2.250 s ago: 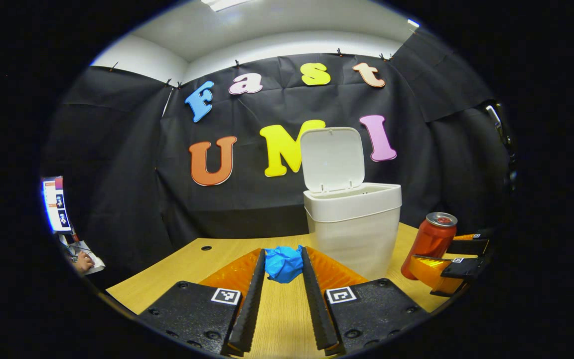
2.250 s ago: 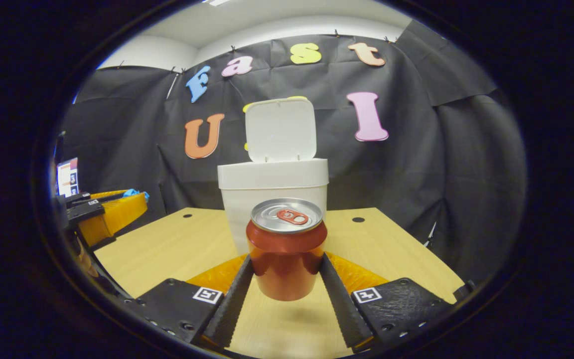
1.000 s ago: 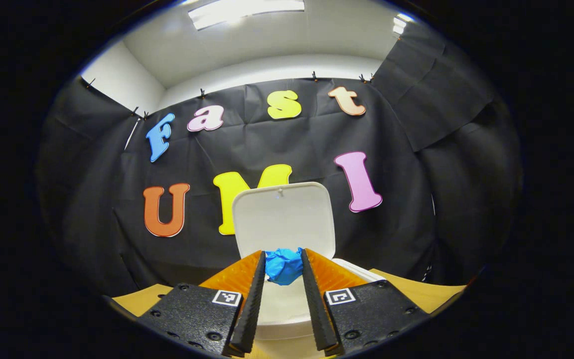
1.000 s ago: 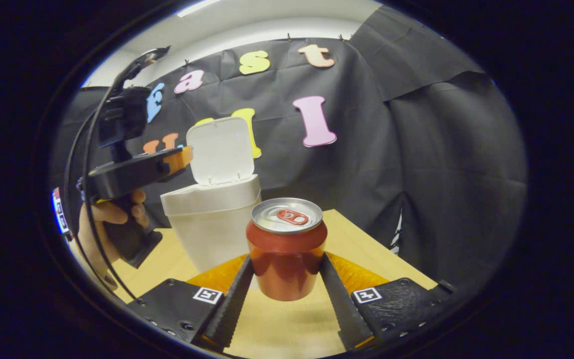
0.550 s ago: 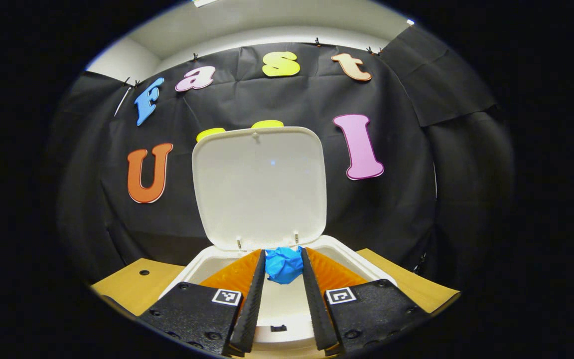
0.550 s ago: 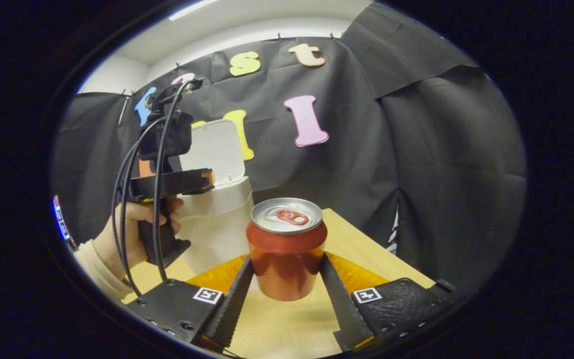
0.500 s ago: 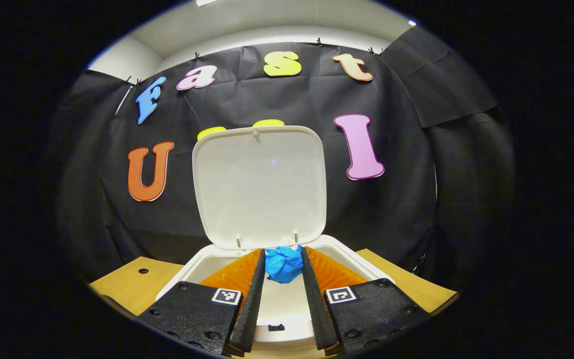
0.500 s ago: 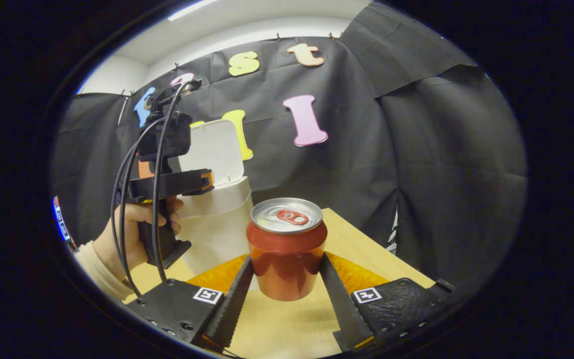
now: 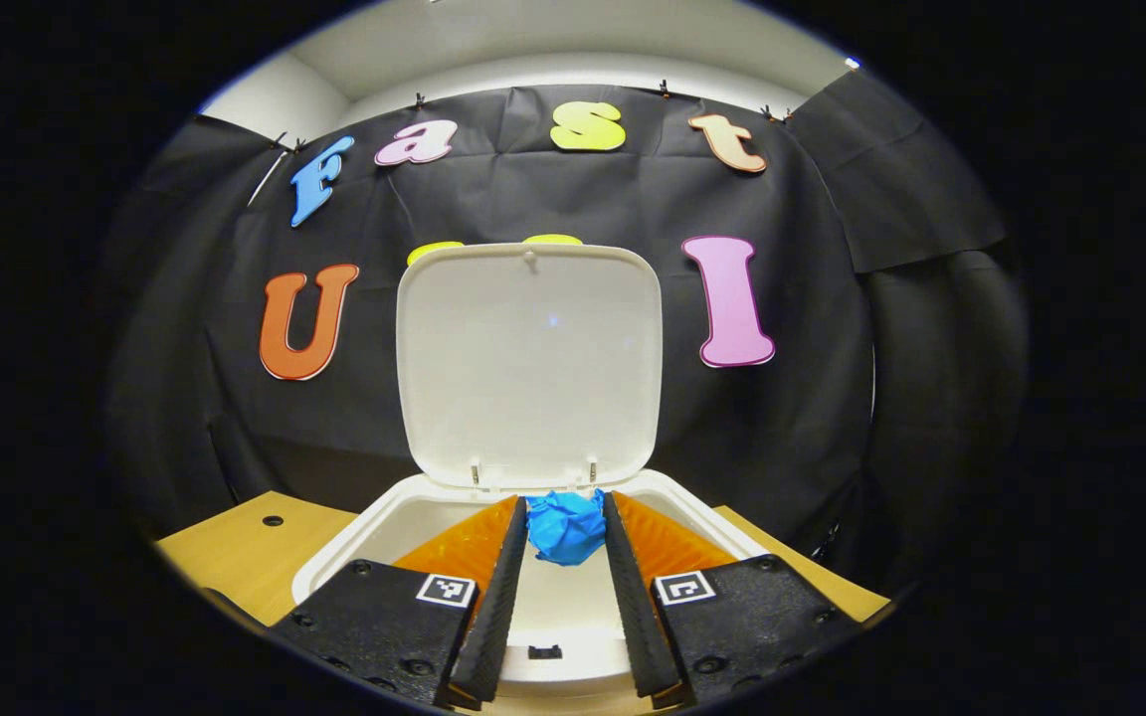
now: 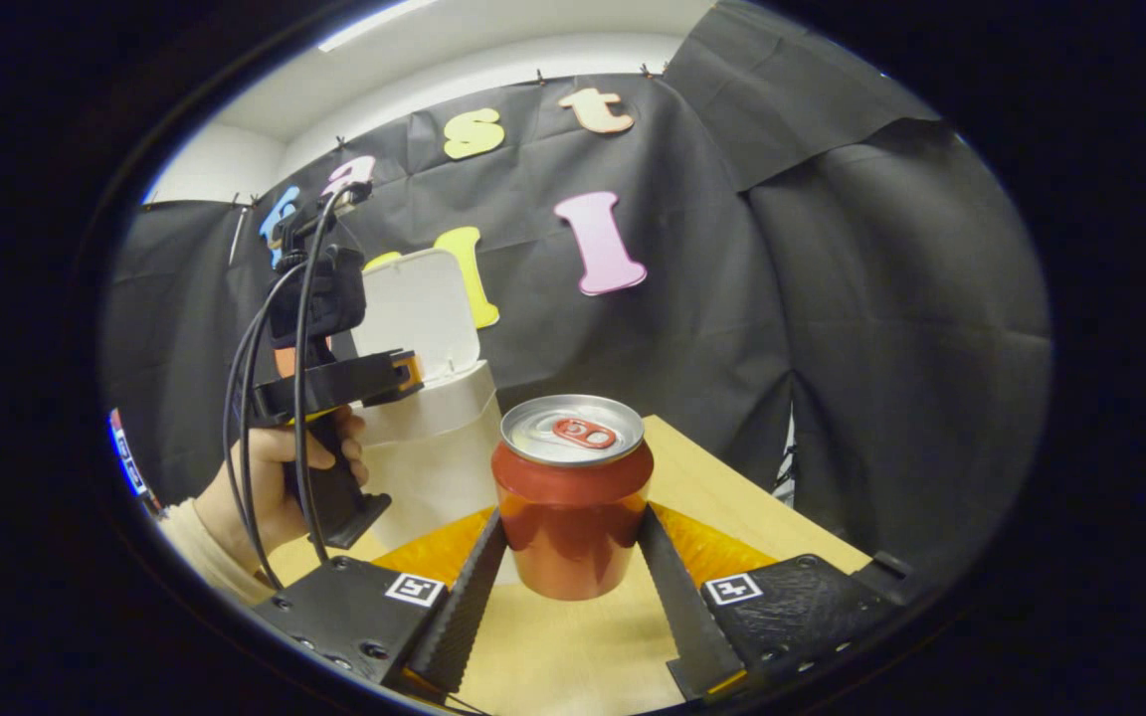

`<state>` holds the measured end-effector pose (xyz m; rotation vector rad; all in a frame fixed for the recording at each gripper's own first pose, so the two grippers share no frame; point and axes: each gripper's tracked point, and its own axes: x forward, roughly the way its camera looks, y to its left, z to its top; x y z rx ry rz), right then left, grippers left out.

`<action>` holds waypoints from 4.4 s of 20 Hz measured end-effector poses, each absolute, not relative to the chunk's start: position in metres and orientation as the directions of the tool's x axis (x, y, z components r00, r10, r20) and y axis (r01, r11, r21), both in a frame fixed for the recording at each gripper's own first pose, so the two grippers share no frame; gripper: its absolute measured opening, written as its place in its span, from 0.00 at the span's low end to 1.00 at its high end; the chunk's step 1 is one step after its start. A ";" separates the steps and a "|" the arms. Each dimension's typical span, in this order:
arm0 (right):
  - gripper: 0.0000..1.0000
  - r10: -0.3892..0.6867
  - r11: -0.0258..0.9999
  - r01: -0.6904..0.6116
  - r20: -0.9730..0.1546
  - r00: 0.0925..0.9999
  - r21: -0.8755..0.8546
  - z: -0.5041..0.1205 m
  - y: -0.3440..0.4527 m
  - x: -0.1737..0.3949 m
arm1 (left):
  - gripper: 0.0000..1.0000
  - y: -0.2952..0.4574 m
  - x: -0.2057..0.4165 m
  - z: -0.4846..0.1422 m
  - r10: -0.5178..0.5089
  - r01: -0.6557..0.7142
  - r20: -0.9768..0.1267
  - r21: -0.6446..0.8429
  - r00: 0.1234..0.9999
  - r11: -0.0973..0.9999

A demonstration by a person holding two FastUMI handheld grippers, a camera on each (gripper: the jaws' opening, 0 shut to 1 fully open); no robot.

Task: Press the lid of the desktop garbage bin to open it, pick up the crumpled paper on the desktop and throw it into the bin, then pick up the pop can on the desktop and drop it into the bin, and finally close the garbage bin lid.

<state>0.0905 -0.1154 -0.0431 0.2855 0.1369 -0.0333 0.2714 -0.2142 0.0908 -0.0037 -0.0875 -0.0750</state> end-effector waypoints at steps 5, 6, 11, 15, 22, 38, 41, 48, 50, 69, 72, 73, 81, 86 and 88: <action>0.80 -0.011 0.962 0.050 -0.143 0.990 0.270 -0.044 -0.114 0.090 | 0.62 -0.209 0.269 0.090 -0.060 0.061 0.087 -0.003 0.994 0.998; 0.80 -0.012 0.962 0.050 -0.143 0.990 0.269 -0.044 -0.114 0.090 | 0.58 -0.207 0.269 0.091 -0.055 0.056 0.092 -0.003 0.994 0.998; 0.80 -0.022 0.961 0.062 -0.151 0.988 0.269 -0.045 -0.117 0.091 | 0.75 -0.205 0.264 0.105 -0.050 0.049 0.209 0.010 0.977 0.999; 0.80 -0.024 0.959 0.065 -0.148 0.989 0.275 -0.044 -0.114 0.090 | 0.89 -0.194 0.250 0.104 -0.031 0.030 0.240 0.008 0.970 1.000; 0.80 -0.035 0.964 0.072 -0.149 0.988 0.256 -0.046 -0.106 0.090 | 0.98 -0.178 0.151 0.145 -0.014 -0.014 0.433 0.061 0.901 0.998; 0.80 -0.074 0.981 0.091 -0.100 0.992 0.172 -0.043 -0.087 0.049 | 0.98 -0.074 -0.013 0.084 0.120 -0.148 0.386 0.044 0.915 0.988; 0.80 -0.045 0.992 0.053 -0.071 0.996 0.115 -0.031 -0.074 0.044 | 0.98 -0.080 -0.011 0.055 0.065 -0.059 0.264 -0.032 0.962 0.998; 0.80 -0.003 0.999 0.002 0.013 1.000 0.045 0.062 -0.056 0.040 | 0.98 -0.047 -0.010 0.040 0.051 -0.035 0.166 -0.101 0.985 0.994; 0.80 0.013 1.000 -0.014 0.042 0.999 0.012 0.096 -0.047 0.041 | 0.99 -0.037 -0.006 0.038 0.058 -0.037 0.158 -0.130 0.986 0.991; 0.80 0.071 0.996 -0.079 -0.148 0.986 -0.050 0.192 0.038 0.157 | 0.99 0.010 0.005 0.019 0.037 -0.030 0.058 -0.112 0.998 0.993; 0.80 0.115 0.993 -0.109 -0.230 0.966 0.040 0.178 0.060 0.189 | 0.99 0.015 0.008 0.015 0.044 -0.039 0.044 -0.106 0.998 0.994; 0.80 0.149 0.988 -0.129 -0.268 0.952 0.090 0.171 0.071 0.199 | 0.99 0.015 0.009 0.014 0.038 -0.033 0.040 -0.103 0.998 0.994; 0.80 0.038 0.996 -0.011 -0.305 0.952 0.087 0.147 0.049 0.283 | 0.99 0.027 0.014 0.006 0.055 -0.055 0.011 -0.057 0.998 0.997; 0.80 0.020 0.995 0.013 -0.322 0.946 0.098 0.137 0.041 0.289 | 0.99 0.035 0.017 0.005 0.063 -0.063 0.000 -0.083 0.998 0.995; 0.80 0.016 0.996 0.014 -0.325 0.946 0.091 0.135 0.042 0.289 | 0.99 0.038 0.018 0.004 0.071 -0.071 -0.006 -0.088 0.997 0.994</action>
